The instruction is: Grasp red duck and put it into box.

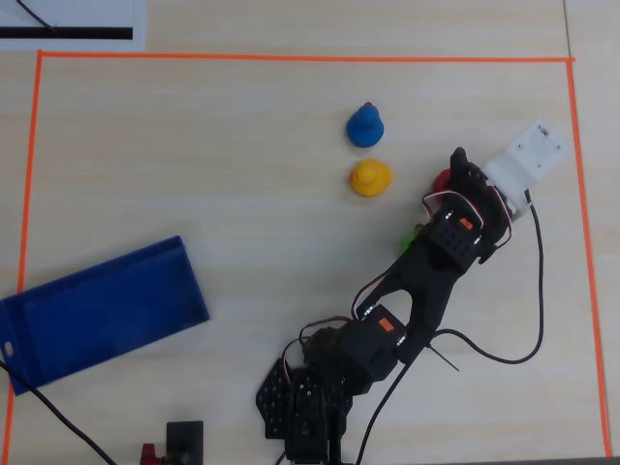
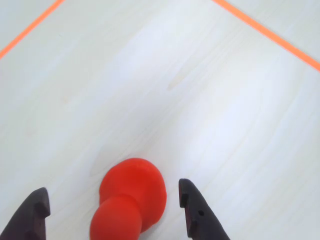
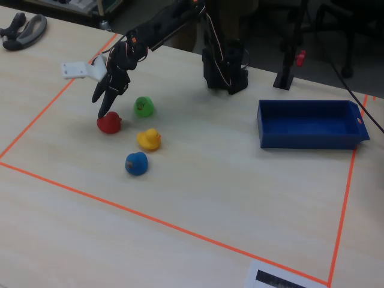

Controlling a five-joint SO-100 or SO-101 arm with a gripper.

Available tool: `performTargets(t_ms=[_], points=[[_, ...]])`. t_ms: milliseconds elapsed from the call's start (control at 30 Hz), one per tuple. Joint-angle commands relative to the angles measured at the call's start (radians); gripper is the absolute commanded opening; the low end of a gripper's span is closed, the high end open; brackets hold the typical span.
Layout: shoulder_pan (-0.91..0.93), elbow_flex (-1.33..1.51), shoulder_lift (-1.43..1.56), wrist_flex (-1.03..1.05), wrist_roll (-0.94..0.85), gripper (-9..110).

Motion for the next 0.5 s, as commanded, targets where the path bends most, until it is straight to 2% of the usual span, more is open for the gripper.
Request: performTargets(t_ms=[0, 467], points=[[-0.011, -0.038, -0.003, -0.031, -0.002, 35], [-0.012, -0.021, -0.115, -0.107, -0.011, 34]])
